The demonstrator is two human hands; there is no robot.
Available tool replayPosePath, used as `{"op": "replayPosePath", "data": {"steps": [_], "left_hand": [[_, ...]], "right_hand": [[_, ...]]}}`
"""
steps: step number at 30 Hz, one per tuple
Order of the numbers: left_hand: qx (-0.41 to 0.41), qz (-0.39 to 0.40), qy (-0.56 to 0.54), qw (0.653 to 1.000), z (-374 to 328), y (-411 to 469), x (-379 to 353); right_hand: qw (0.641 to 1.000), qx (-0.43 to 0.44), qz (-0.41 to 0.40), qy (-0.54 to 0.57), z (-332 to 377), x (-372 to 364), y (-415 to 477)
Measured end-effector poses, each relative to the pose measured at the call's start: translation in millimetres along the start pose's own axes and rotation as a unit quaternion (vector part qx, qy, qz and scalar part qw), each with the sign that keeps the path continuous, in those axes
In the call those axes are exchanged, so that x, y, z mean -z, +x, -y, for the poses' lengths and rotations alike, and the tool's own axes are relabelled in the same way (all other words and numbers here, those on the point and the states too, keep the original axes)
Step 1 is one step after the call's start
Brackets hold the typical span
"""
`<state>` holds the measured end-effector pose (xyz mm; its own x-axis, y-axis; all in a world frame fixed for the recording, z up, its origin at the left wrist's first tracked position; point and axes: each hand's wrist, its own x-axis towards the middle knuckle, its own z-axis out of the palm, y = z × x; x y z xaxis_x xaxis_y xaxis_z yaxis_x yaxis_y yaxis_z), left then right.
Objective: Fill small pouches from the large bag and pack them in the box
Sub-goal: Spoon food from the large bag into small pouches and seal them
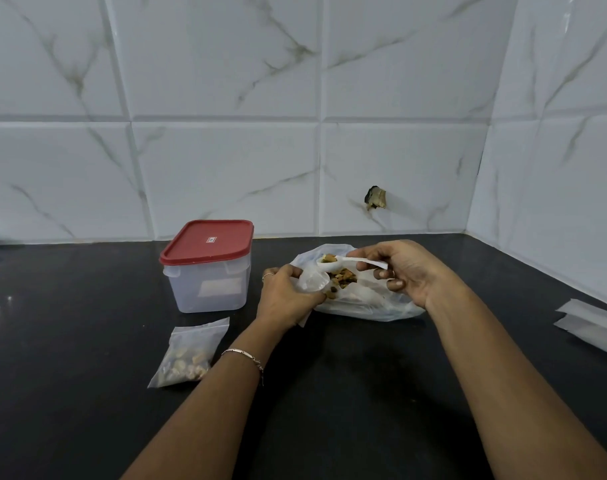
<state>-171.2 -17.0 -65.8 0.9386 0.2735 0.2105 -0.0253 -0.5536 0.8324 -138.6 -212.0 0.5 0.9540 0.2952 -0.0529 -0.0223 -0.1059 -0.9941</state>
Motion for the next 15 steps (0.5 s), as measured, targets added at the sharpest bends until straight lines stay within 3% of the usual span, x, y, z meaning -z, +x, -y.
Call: {"op": "replayPosePath", "data": {"steps": [7, 9, 12, 15], "left_hand": [[-0.006, -0.007, -0.016, 1.0, -1.9, -2.4, -0.3], [-0.003, -0.007, -0.023, 1.0, -3.2, -2.7, -0.9], [0.003, -0.014, -0.044, 0.999, -4.8, -2.4, -1.7], [0.007, -0.013, -0.059, 0.998, -4.9, -1.7, -2.1]], "right_hand": [[0.979, 0.136, -0.012, -0.154, 4.7, -21.0, -10.7], [0.949, 0.199, -0.014, -0.243, 2.8, -24.3, -11.5], [0.877, 0.291, -0.008, -0.383, -0.4, -30.3, -13.1], [0.829, 0.35, -0.038, -0.434, 0.4, -35.0, -17.0]]}}
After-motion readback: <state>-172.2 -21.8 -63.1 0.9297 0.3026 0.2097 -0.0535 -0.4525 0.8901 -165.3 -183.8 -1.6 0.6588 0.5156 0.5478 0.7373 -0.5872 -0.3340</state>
